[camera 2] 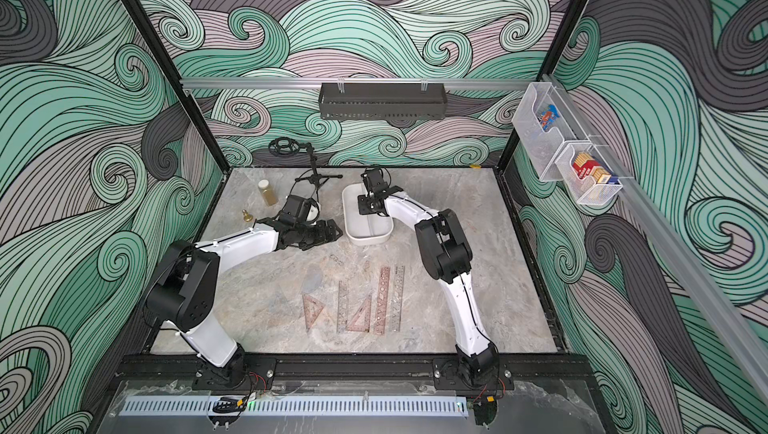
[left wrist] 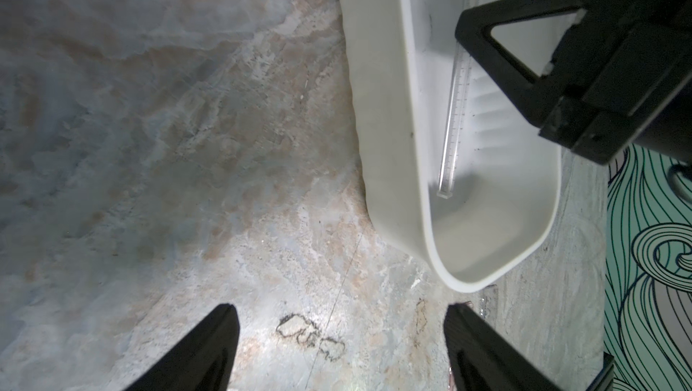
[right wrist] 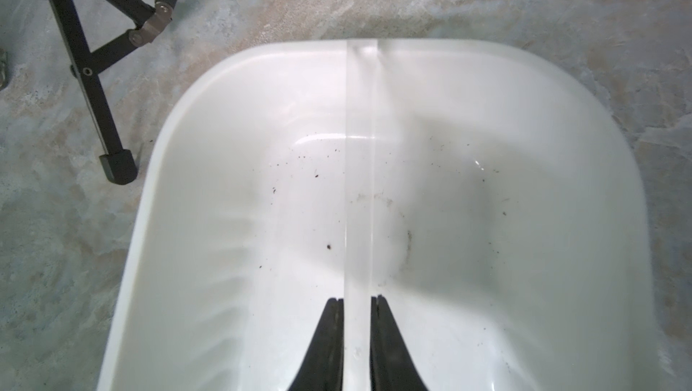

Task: Put the scattered rulers into the storage box
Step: Place the ruler in the storage box, then adjust the storage box at the center of the board.

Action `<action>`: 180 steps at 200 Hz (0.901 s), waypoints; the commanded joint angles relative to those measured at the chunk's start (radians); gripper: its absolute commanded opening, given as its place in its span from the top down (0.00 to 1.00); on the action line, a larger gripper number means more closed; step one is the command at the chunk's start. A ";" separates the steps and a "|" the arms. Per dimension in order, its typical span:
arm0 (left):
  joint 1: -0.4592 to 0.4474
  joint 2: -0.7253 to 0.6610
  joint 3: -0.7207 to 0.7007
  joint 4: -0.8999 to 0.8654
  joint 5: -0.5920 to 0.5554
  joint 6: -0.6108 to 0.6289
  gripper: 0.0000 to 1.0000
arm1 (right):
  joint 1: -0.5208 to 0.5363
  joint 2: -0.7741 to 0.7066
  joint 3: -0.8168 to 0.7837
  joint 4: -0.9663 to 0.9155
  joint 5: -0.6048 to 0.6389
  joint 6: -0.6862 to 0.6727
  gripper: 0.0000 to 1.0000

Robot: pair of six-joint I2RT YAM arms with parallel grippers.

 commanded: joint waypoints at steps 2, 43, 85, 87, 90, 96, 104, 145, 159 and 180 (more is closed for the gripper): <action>0.001 0.005 0.026 0.016 0.024 -0.011 0.10 | 0.005 -0.024 -0.015 -0.011 -0.013 0.013 0.84; 0.000 0.016 0.023 0.021 0.030 -0.010 0.10 | 0.003 -0.010 0.000 -0.012 -0.040 0.018 0.69; -0.001 0.015 0.027 0.026 0.048 -0.019 0.10 | 0.007 -0.162 -0.070 -0.004 -0.083 0.003 0.62; 0.000 0.014 0.027 0.025 0.047 -0.019 0.11 | 0.008 -0.173 -0.078 -0.002 -0.083 0.001 0.62; 0.000 0.013 0.028 0.026 0.048 -0.020 0.10 | 0.011 -0.190 -0.095 0.001 -0.081 -0.005 0.62; -0.001 0.012 0.026 0.029 0.049 -0.021 0.10 | 0.014 -0.228 -0.130 0.010 -0.077 -0.013 0.62; 0.000 0.012 0.026 0.029 0.051 -0.022 0.10 | 0.022 -0.283 -0.194 0.030 -0.063 -0.022 0.62; -0.001 0.007 0.023 0.039 0.046 -0.022 0.10 | 0.065 -0.555 -0.544 0.195 -0.030 -0.052 0.71; 0.001 0.001 0.024 0.035 0.041 -0.018 0.10 | 0.099 -0.604 -0.644 0.249 -0.035 -0.056 0.76; 0.003 -0.012 0.023 0.021 0.030 -0.006 0.10 | 0.144 -0.607 -0.733 0.310 -0.053 -0.034 0.78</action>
